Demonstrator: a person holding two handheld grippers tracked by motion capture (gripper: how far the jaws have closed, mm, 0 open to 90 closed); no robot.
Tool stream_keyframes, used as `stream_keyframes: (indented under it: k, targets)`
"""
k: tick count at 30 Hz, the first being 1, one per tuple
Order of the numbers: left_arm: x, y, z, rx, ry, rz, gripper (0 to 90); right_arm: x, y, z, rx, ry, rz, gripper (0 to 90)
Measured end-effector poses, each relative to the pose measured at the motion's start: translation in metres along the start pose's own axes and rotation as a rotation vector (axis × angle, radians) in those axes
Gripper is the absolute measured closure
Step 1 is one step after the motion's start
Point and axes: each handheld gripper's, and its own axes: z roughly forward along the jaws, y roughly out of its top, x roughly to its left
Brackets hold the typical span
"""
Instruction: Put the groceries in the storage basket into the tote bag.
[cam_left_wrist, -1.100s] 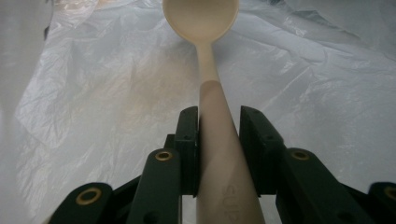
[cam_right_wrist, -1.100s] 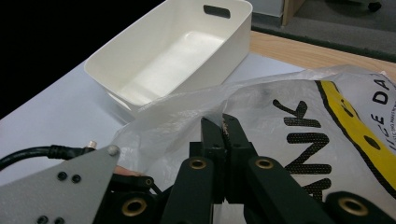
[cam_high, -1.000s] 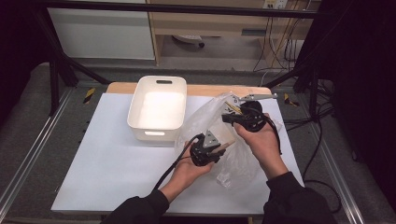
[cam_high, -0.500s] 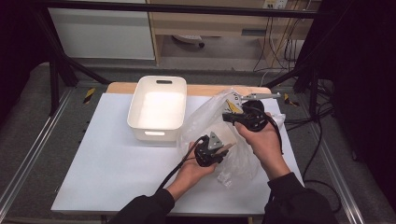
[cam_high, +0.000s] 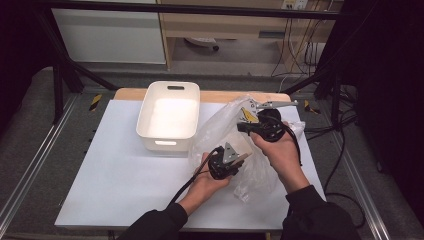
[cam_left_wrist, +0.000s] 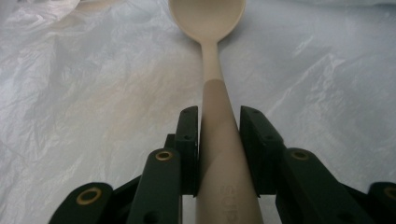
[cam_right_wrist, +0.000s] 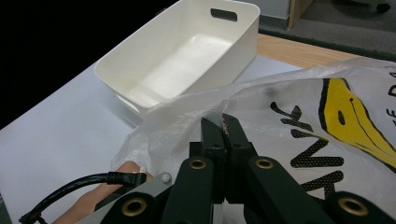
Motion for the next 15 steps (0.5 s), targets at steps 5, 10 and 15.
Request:
stream_keyframes:
  k: [5, 10, 15]
  targets:
    - [0.002, 0.003, 0.002, -0.017, 0.007, -0.004, 68.9, 0.0, -0.001, 0.001, 0.001, 0.006, 0.003, 90.0]
    - [0.004, 0.009, 0.007, -0.052, -0.005, -0.023, 68.9, -0.001, -0.002, 0.0, 0.001, 0.008, 0.006, 90.0]
    - [0.004, 0.003, 0.024, -0.025, -0.016, -0.018, 68.8, -0.002, -0.004, 0.001, 0.006, 0.003, 0.006, 90.0]
